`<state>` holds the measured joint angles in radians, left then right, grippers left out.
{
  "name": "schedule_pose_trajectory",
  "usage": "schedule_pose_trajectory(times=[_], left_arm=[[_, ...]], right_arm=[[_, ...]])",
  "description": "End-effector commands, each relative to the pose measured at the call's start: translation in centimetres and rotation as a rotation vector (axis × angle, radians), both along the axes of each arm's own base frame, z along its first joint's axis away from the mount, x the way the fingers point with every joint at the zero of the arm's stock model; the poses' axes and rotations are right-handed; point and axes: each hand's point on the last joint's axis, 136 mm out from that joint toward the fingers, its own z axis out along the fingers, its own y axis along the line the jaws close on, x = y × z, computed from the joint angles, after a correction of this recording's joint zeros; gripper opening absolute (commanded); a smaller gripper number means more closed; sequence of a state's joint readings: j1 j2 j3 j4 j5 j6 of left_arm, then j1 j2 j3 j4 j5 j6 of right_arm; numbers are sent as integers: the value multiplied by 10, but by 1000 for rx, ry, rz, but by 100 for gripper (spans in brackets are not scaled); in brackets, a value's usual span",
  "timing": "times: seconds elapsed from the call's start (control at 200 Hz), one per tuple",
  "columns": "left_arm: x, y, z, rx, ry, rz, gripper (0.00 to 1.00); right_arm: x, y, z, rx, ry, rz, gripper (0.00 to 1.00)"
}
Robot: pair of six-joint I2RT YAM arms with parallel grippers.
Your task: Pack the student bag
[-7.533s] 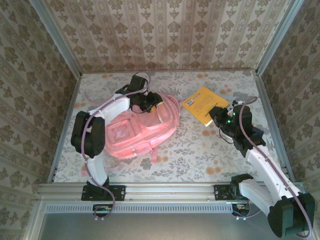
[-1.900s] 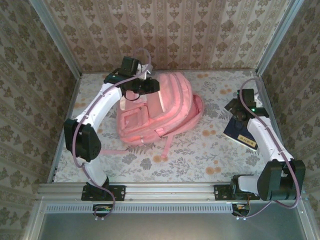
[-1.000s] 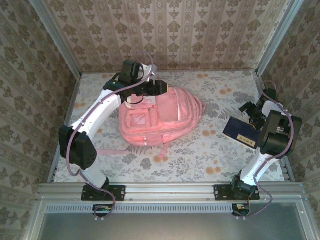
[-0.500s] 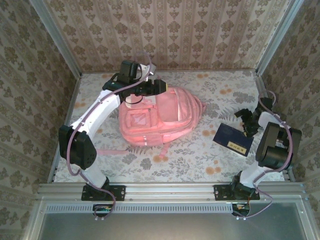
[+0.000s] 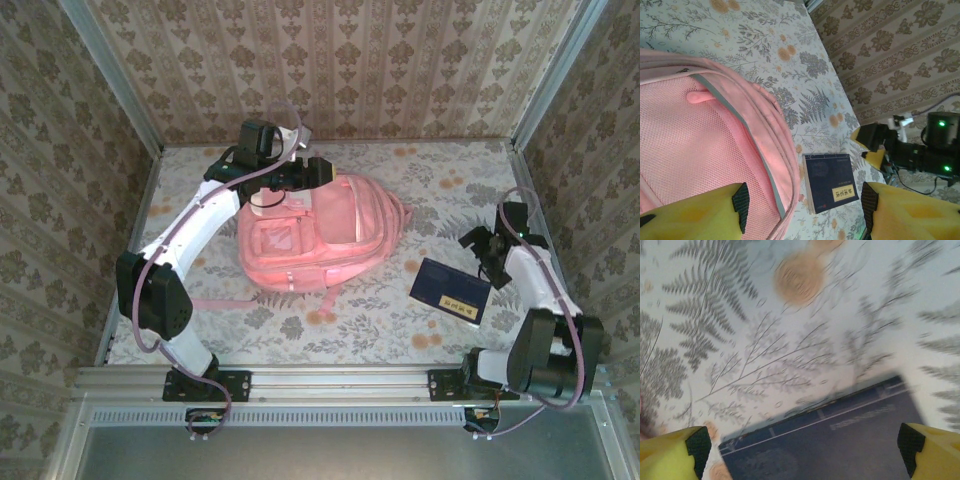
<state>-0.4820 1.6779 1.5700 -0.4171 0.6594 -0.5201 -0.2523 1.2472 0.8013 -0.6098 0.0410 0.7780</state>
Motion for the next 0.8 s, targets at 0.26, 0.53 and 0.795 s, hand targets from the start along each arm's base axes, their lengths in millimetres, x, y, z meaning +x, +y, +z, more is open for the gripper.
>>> schedule_pose_trajectory(times=[0.26,0.53,0.795], left_arm=[[-10,0,15,-26,-42,-24,65],[-12,-5,9,-17,-33,-39,66],[-15,-8,2,14,-36,-46,68]], right_arm=[[-31,8,-48,112,88,-16,99],[1,89,-49,287,-18,275,94],[-13,160,-33,425,-122,506,91]])
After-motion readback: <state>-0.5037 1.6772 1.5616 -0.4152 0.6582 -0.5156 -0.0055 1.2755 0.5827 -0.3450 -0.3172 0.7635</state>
